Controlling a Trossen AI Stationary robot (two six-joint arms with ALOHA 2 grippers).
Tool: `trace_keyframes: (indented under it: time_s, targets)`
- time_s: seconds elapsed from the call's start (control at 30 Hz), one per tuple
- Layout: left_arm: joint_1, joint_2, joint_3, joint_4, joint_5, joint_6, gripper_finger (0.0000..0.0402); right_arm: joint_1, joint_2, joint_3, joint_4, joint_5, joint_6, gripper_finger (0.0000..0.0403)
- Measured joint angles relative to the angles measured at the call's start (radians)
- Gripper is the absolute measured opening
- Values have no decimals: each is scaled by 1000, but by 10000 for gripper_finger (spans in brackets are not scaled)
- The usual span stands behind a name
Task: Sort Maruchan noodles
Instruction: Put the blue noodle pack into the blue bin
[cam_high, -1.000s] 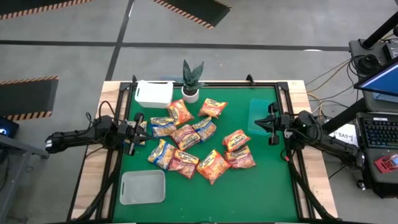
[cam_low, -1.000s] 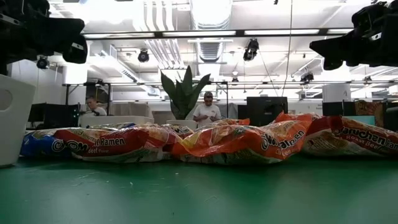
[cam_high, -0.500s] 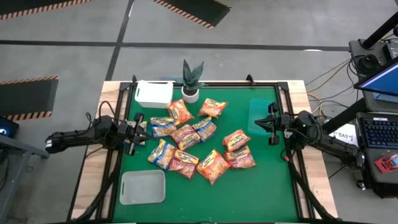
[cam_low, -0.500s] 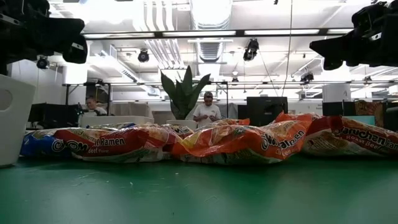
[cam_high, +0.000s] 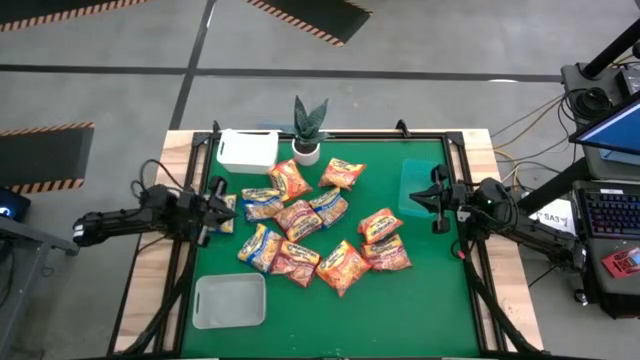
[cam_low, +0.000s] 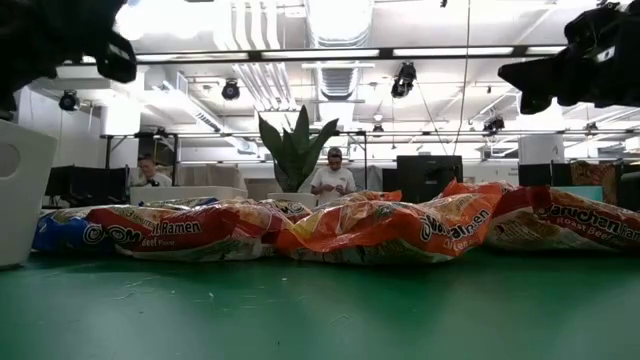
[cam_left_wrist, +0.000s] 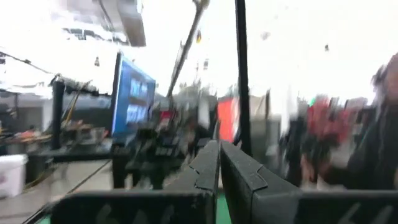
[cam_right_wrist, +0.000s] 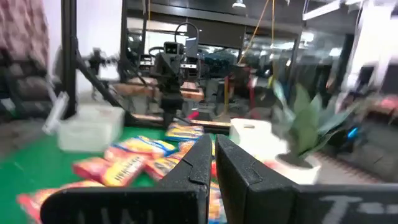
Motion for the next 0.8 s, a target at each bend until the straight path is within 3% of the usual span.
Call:
trace_keyframes:
  time_s: [0.1, 0.3, 0.57, 0.8]
  targets:
    - [0, 0, 0, 98, 0, -52, 0, 0, 0, 0, 10, 8, 216, 13]
    - [-1, 0, 0, 228, 0, -42, 0, 0, -1, 0, 34, 36, 347, 13]
    - [-22, 24, 0, 296, 18, -109, 0, 0, -1, 0, 42, 59, 358, 13]
    - [-60, 143, 0, 444, 9, -109, 0, 0, -1, 0, 42, 67, 345, 13]
